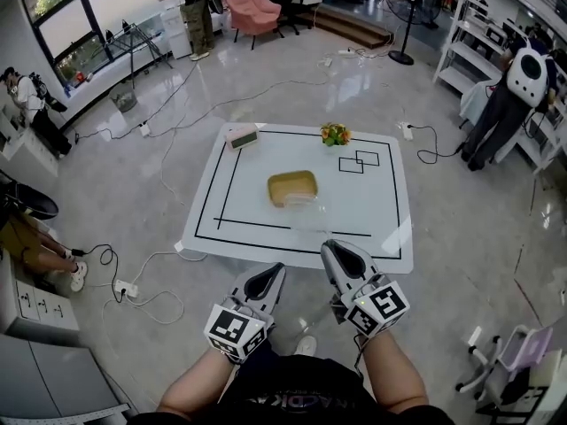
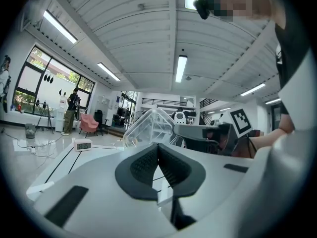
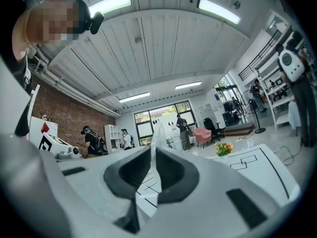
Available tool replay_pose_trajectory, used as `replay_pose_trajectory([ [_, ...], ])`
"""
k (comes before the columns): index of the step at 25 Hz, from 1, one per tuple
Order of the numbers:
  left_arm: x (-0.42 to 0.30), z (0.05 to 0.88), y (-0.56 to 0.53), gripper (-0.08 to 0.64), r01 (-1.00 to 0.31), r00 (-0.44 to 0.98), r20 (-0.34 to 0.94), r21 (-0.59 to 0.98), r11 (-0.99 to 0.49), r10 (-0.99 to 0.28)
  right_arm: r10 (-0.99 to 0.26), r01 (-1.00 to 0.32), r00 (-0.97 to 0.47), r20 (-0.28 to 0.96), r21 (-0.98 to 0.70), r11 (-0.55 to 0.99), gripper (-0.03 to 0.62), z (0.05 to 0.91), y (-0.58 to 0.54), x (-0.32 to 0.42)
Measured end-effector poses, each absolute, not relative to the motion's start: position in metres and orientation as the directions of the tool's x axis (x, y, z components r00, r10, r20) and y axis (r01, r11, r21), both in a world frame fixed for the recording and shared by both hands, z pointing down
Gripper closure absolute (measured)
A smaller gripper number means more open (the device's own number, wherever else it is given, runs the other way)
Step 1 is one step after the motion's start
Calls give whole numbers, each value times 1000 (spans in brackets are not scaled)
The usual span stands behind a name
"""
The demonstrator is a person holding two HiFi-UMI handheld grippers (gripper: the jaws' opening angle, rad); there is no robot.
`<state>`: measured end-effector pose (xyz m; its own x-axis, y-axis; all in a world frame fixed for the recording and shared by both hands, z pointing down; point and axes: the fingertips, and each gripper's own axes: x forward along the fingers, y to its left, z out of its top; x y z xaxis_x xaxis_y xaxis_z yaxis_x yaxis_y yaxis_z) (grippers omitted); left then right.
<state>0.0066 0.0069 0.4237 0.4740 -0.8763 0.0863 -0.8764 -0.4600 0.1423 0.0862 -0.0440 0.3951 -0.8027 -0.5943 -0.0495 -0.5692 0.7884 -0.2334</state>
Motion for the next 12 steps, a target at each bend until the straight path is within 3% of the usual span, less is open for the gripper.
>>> replay_pose_trajectory([
  [12, 19, 421, -2, 555, -869, 489, 83, 130, -477, -868, -611, -582, -790, -53, -246, 775, 558, 399, -48, 100],
])
